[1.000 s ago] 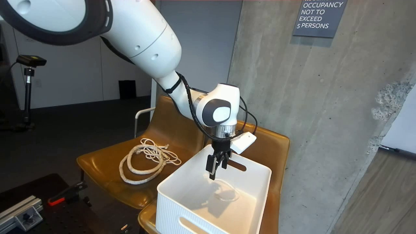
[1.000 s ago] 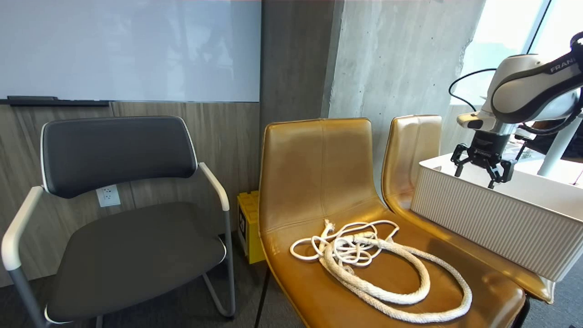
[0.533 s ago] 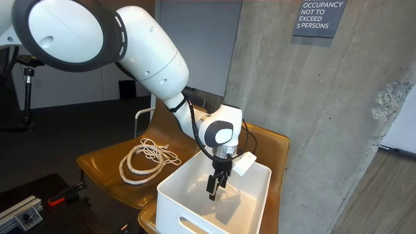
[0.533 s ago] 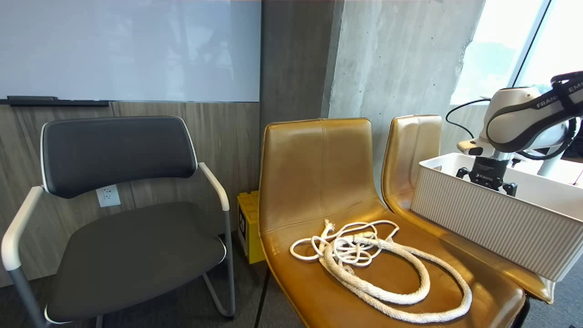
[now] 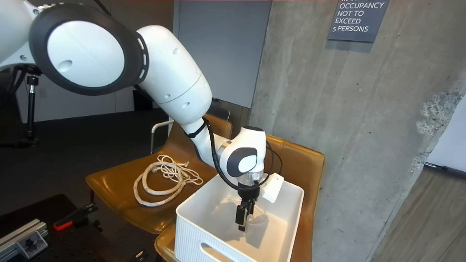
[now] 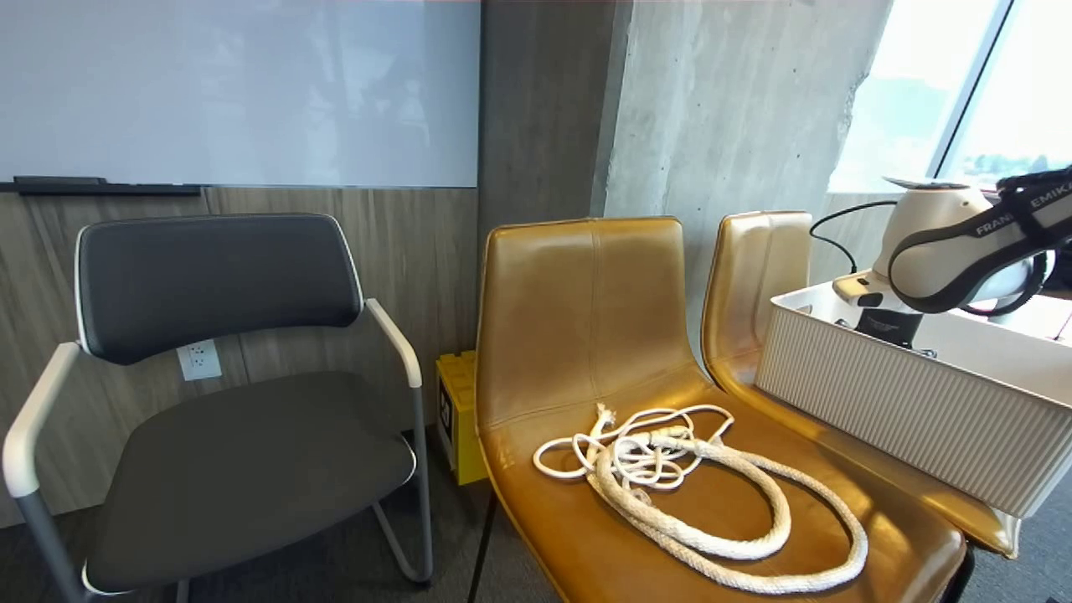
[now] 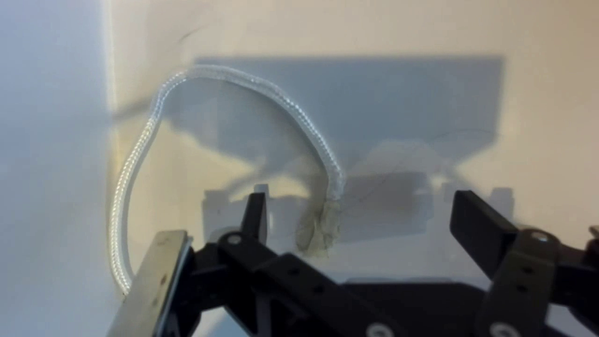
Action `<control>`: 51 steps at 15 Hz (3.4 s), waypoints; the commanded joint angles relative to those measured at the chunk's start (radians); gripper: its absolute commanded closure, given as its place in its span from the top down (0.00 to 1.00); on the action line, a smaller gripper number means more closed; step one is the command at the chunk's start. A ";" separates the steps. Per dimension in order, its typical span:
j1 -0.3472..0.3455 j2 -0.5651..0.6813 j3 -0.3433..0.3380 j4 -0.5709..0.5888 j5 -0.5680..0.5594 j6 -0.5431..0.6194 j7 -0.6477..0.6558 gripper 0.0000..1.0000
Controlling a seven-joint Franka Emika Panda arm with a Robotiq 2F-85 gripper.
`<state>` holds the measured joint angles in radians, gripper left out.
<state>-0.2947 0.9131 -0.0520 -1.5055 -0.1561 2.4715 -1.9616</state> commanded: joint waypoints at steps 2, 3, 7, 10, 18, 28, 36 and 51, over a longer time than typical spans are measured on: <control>0.004 0.065 -0.012 0.050 -0.059 0.031 -0.019 1.00; 0.004 0.073 -0.013 0.056 -0.065 0.032 -0.017 1.00; 0.006 0.080 -0.008 0.078 -0.071 0.033 -0.010 0.59; 0.006 0.079 -0.007 0.087 -0.067 0.031 -0.005 0.36; 0.021 0.090 -0.020 0.124 -0.063 0.009 0.035 0.03; 0.074 -0.105 -0.037 0.070 -0.077 -0.065 0.200 0.03; 0.226 -0.447 -0.053 -0.266 -0.207 0.001 0.439 0.03; 0.654 -0.498 0.246 -0.275 -0.507 -0.241 1.006 0.03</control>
<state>0.3013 0.3261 0.1380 -1.9081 -0.6393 2.3244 -1.0201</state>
